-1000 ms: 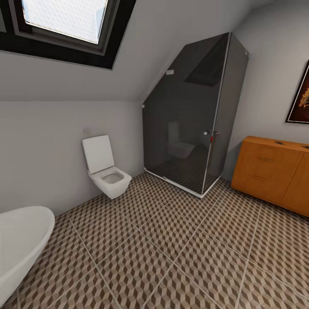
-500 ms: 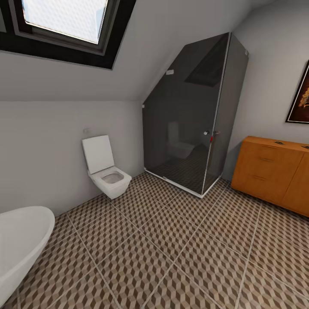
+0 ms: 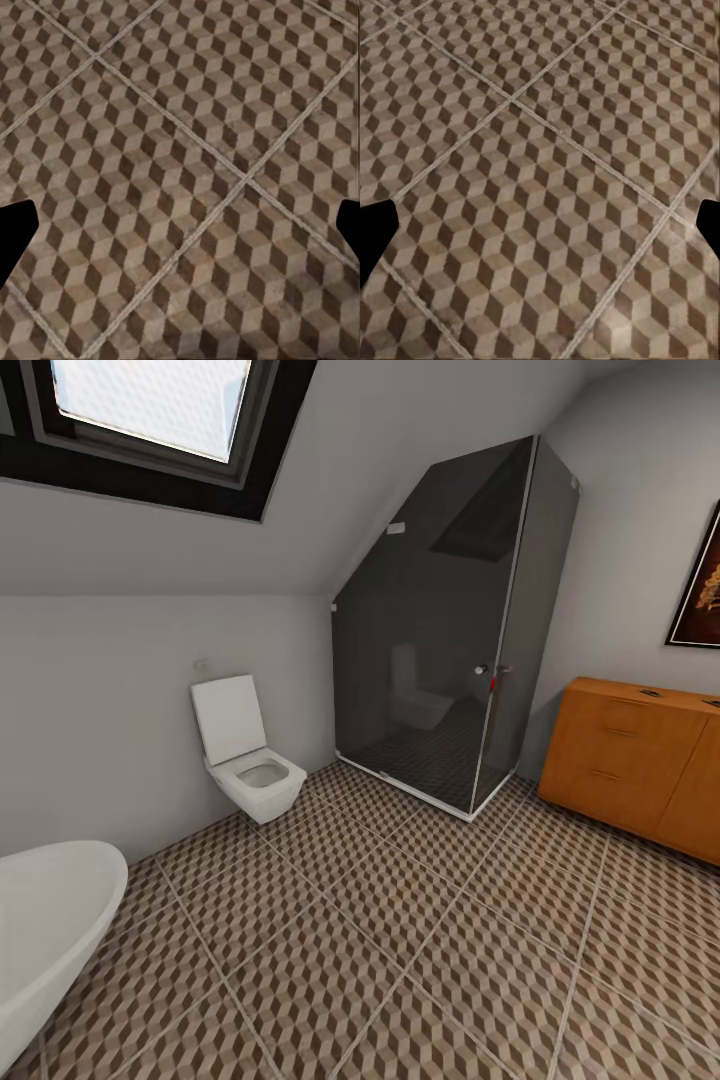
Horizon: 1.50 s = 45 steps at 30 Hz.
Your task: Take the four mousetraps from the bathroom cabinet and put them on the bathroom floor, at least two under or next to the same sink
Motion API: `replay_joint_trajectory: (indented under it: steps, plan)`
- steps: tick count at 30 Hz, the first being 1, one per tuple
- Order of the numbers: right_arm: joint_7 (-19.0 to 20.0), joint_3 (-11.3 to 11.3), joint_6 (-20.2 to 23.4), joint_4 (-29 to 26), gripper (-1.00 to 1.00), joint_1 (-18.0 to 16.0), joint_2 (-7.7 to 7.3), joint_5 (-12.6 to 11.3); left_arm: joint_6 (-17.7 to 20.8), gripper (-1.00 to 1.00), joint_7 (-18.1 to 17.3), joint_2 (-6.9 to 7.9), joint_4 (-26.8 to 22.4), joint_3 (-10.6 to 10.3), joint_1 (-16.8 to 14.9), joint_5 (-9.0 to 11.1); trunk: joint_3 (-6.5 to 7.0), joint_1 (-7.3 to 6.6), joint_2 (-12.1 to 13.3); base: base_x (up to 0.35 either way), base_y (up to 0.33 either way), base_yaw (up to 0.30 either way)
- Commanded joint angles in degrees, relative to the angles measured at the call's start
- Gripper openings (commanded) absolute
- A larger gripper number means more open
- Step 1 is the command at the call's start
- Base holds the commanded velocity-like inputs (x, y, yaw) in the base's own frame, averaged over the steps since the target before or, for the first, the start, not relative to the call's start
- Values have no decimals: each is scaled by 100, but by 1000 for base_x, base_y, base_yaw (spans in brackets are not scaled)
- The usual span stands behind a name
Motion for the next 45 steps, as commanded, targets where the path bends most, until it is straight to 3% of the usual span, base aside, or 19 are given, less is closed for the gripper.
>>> replay_joint_trajectory:
  steps: [1, 2, 9, 10, 15, 20, 21, 28, 39, 45]
  plan:
    - [-61, 0, 18, -163, 100, -2, 0, 2, 174, 100, -1, -1, -209, 3, 0, -1, -6, 0, -3, 0, 0, 0]
    - [-61, 0, 18, -163, 100, -2, 0, 2, 174, 100, -1, -1, -209, 3, 0, -1, -6, 0, -3, 0, 0, 0]
    - [-267, -2, 752, -1473, 100, -13, -5, 32, 1666, 100, -17, -2, -1704, 4, -1, 2, -6, 0, -3, 0, 0, 0]
    - [-267, -2, 752, -1473, 100, -13, -5, 32, 1666, 100, -17, -2, -1704, 4, -1, 2, -6, 0, -3, 0, 0, 0]
    - [-309, -2, 1598, -2500, 100, -77, -5, 98, 2270, 100, -25, -2, -2734, 4, -4, 2, -6, 0, -3, 0, 0, 0]
    - [-319, 2, 2376, -3394, 100, -225, 4, 135, 2494, 100, -23, -2, -3520, 4, -4, 5, -6, 0, -3, 0, 0, 0]
    - [-322, 8, 2731, -3822, 100, -333, 16, 147, 2573, 100, -21, -2, -3823, 4, -6, 4, -6, 0, -3, 0, 0, 0]
    - [-324, 30, 3118, -4426, 100, -585, 35, 269, 2677, 100, -30, 2, -4155, 4, -21, 3, -6, 0, -3, 0, 0, 0]
    - [-307, 61, 3180, -4558, 100, -645, 38, 385, 2677, 100, -29, 4, -4219, 4, -27, -3, -6, 0, -3, 0, 0, 0]
    - [-294, 267, 3175, -4577, 100, -650, 37, 442, 2664, 100, -32, 6, -4217, 4, -27, -5, -6, 0, -3, 0, 0, 0]
